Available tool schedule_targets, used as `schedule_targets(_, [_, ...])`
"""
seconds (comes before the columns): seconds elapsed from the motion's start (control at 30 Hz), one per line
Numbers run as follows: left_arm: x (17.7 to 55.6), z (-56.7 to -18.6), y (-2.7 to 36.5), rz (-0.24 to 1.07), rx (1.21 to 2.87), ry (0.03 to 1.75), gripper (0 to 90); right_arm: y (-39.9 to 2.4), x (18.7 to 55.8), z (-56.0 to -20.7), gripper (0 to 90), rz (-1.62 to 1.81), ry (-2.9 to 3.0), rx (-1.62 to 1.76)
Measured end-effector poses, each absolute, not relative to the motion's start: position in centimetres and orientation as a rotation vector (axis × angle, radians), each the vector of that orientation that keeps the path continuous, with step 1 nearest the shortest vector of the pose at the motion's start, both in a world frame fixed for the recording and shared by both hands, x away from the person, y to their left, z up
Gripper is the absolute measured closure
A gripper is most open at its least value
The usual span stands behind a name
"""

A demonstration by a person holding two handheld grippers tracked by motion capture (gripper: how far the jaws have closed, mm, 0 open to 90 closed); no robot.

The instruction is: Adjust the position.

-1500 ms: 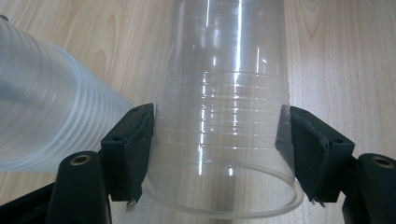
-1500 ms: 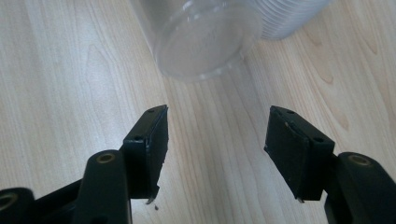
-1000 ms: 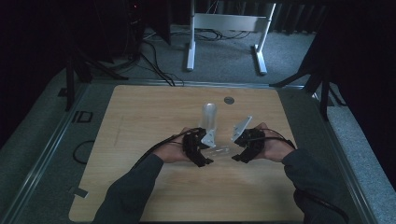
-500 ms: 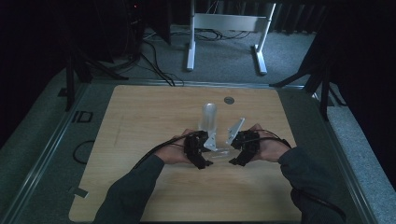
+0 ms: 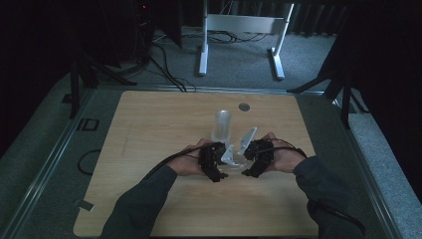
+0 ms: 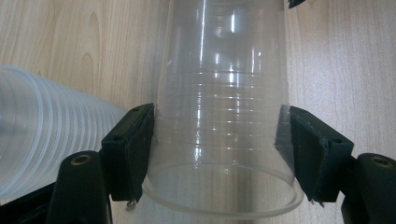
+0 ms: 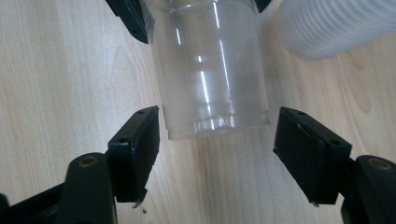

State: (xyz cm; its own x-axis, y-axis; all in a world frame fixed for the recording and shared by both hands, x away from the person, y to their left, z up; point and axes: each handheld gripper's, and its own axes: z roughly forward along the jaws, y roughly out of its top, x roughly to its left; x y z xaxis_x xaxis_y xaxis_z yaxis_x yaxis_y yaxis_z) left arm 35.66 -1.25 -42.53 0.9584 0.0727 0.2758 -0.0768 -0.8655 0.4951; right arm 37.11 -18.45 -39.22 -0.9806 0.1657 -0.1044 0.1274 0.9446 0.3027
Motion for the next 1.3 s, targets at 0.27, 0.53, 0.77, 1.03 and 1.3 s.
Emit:
schedule_targets(0.27, [35.44,-42.41,-1.50,0.421,2.611,-0.046,29.6,-18.00,36.92,-39.72,31.5,0.437,2.985,0.209])
schedule_targets(0.53, [35.41,-42.38,-1.49,0.432,2.603,-0.048,29.6,-17.73,36.89,-40.09,32.4,0.438,2.990,0.185])
schedule_targets(0.77, [35.34,-42.50,-1.49,0.417,2.566,-0.026,29.6,-17.71,36.86,-40.13,36.9,0.439,2.976,0.180])
schedule_targets(1.03, [35.34,-42.59,-1.38,0.412,2.564,-0.028,29.5,-17.83,36.83,-40.17,39.5,0.461,2.968,0.178])
schedule_targets(1.3, [35.35,-42.70,-1.37,0.409,2.567,-0.022,28.4,-17.89,36.78,-40.16,41.3,0.468,2.962,0.176])
